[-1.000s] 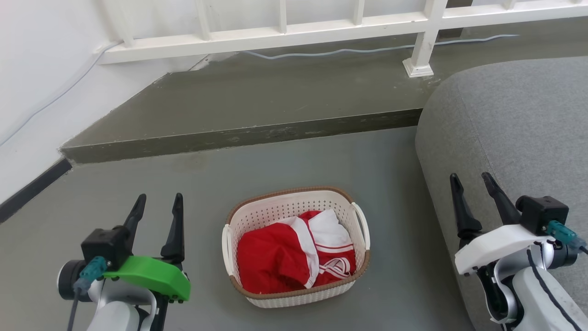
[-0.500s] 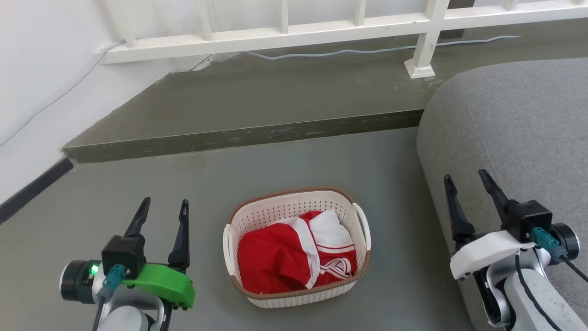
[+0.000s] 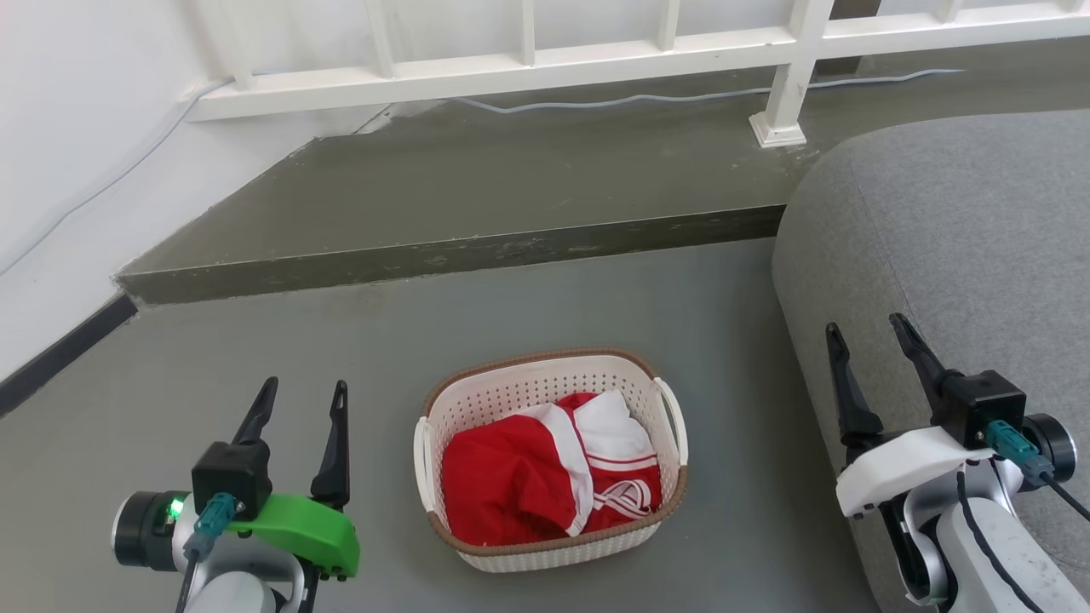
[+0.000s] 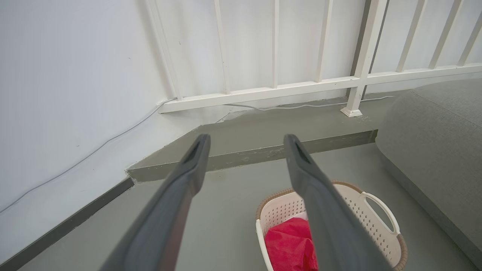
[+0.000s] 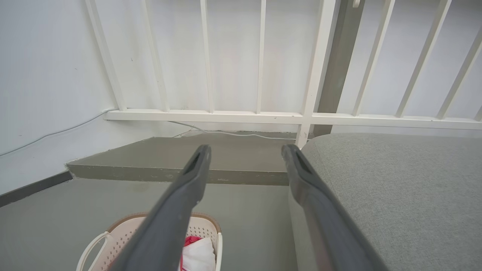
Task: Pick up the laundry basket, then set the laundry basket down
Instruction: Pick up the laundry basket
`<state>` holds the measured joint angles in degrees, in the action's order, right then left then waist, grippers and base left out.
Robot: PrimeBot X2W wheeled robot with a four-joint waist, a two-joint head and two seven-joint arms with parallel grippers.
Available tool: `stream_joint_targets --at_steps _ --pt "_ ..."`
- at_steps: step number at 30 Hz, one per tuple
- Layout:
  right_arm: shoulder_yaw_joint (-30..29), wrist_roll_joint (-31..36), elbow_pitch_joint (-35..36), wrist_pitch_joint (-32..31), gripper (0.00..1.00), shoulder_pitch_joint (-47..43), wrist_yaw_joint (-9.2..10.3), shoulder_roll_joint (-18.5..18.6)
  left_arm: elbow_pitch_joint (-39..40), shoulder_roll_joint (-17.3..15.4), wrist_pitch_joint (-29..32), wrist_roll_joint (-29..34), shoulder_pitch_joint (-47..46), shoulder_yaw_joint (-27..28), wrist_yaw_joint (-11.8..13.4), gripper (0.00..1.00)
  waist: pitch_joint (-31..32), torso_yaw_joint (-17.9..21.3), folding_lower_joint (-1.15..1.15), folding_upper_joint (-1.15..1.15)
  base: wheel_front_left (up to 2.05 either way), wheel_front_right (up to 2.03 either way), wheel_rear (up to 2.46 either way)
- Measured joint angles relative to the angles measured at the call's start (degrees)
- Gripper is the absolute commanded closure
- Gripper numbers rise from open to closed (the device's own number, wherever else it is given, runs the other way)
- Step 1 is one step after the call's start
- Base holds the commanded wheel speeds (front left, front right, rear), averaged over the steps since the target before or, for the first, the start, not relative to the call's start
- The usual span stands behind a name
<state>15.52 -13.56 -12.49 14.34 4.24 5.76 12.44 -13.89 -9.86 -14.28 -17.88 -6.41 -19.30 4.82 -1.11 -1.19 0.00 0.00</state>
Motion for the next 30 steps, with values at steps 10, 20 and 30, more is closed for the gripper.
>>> stream_joint_targets --at_steps 10,20,30 --pt "-0.1 0.0 -0.4 0.0 0.00 0.0 0.14 -0.3 -0.7 0.4 0.0 0.0 0.0 0.0 0.0 0.00 -0.1 -0.2 0.00 0.00 0.00 0.00 0.00" --pt "-0.5 0.0 0.2 0.0 0.00 0.0 0.15 -0.7 -0.1 0.7 0.0 0.0 -0.1 0.1 0.0 0.00 -3.4 0.0 0.00 0.00 0.00 0.00 0.00" --pt "-0.5 0.2 1.0 0.0 0.00 0.9 0.15 -1.0 1.4 1.2 -0.1 -0.1 -3.0 0.3 -0.3 0.00 -9.1 0.3 0.00 0.00 0.00 0.00 0.00"
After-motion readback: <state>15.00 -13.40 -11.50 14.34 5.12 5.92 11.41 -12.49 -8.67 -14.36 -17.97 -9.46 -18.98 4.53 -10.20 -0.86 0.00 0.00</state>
